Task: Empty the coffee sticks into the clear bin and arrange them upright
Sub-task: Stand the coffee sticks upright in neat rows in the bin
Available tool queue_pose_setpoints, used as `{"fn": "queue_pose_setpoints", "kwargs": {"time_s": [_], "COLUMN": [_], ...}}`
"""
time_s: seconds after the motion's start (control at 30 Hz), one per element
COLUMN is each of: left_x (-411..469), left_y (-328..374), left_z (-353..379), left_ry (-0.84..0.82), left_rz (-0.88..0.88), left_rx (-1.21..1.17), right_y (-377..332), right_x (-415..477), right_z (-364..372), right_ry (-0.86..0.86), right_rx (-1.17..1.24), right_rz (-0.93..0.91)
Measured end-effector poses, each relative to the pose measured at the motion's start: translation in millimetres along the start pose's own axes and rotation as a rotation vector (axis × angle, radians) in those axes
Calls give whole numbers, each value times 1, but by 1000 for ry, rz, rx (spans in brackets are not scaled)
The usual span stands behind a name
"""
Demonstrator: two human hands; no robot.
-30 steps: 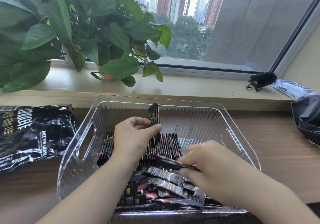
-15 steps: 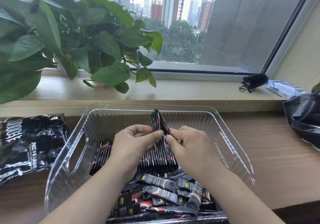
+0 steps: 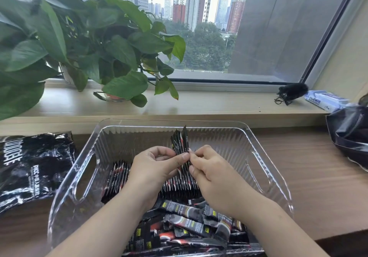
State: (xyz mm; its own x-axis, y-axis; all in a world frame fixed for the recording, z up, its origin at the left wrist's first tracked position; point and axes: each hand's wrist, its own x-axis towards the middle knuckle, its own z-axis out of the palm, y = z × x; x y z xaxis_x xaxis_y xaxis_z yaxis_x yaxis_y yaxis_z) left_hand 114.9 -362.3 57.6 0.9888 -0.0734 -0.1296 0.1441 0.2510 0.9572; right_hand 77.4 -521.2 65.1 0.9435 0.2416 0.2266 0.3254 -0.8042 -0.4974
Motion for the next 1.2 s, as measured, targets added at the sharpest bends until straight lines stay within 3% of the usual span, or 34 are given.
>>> {"fn": "queue_pose_setpoints", "kwargs": {"time_s": [0.17, 0.37, 0.63, 0.83, 1.03, 1.2], "left_x": [0, 4, 1, 2, 3, 2], "left_y": [1, -3, -1, -3, -5, -7], "left_z": [0, -2, 0, -1, -1, 4], "left_ry": [7, 31, -10, 5, -15, -64], "left_rz": [3, 9, -22, -7, 2, -26], "left_rx": [35, 47, 29, 111, 137, 172], "right_y": [2, 1, -6, -5, 2, 0], "right_x": [0, -2, -2, -5, -7, -5], "right_z": [-4, -1, 0, -4, 1, -12], "right_ry": [-46, 16, 8, -38, 63, 215], "right_rx": [0, -24, -252, -280, -82, 147], "right_rz": [6, -5, -78, -66, -47, 176]}}
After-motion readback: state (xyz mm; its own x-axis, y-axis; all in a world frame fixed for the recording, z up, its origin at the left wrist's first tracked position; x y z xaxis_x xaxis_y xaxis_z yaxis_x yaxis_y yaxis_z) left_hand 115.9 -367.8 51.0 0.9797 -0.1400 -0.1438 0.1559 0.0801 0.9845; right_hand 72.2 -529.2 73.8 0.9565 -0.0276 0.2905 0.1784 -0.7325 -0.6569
